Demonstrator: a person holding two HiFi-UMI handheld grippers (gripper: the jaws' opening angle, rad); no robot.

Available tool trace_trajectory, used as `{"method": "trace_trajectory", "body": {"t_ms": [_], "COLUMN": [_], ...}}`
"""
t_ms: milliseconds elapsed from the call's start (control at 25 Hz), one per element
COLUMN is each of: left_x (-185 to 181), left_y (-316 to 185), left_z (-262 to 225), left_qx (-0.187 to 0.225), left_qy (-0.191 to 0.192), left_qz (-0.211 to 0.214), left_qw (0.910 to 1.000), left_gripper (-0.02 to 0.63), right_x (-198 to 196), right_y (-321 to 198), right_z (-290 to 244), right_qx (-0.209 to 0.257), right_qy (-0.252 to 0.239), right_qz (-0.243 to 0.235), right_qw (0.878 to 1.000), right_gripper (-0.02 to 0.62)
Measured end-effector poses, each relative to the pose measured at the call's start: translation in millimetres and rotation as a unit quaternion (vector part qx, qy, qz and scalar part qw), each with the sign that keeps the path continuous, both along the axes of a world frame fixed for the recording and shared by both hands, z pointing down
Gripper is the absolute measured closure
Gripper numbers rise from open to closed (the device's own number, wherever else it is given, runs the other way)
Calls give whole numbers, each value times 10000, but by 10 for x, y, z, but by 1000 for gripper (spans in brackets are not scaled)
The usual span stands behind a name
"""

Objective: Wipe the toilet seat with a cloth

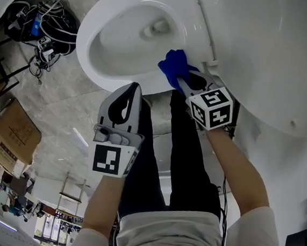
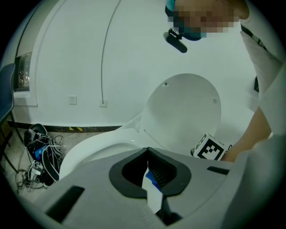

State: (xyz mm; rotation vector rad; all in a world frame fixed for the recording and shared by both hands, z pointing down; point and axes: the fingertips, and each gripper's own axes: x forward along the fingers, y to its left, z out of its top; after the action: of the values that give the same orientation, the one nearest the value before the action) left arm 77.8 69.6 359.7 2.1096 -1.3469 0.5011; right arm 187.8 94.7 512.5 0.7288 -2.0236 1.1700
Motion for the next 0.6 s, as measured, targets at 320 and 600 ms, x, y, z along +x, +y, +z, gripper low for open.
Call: {"method": "trace_trajectory", "body": {"t_ms": [320,600], "left_x": [-12,-62], "left_y": [-56,-78], "left_z": [-41,-23], "left_qx": [-10,-6], "left_qy": [-5,2], "left_qz": [30,23], "left_qw": [10000,10000], "left_gripper": [598,598], "right_x": [80,123], "right_y": [-117,-214], "right_z": [-31,-13], "right_qx": [-137,-137], "right_qy": [146,246], "right_qz": [374,723], "right_qw": [9991,9970], "right_gripper": [540,540]}}
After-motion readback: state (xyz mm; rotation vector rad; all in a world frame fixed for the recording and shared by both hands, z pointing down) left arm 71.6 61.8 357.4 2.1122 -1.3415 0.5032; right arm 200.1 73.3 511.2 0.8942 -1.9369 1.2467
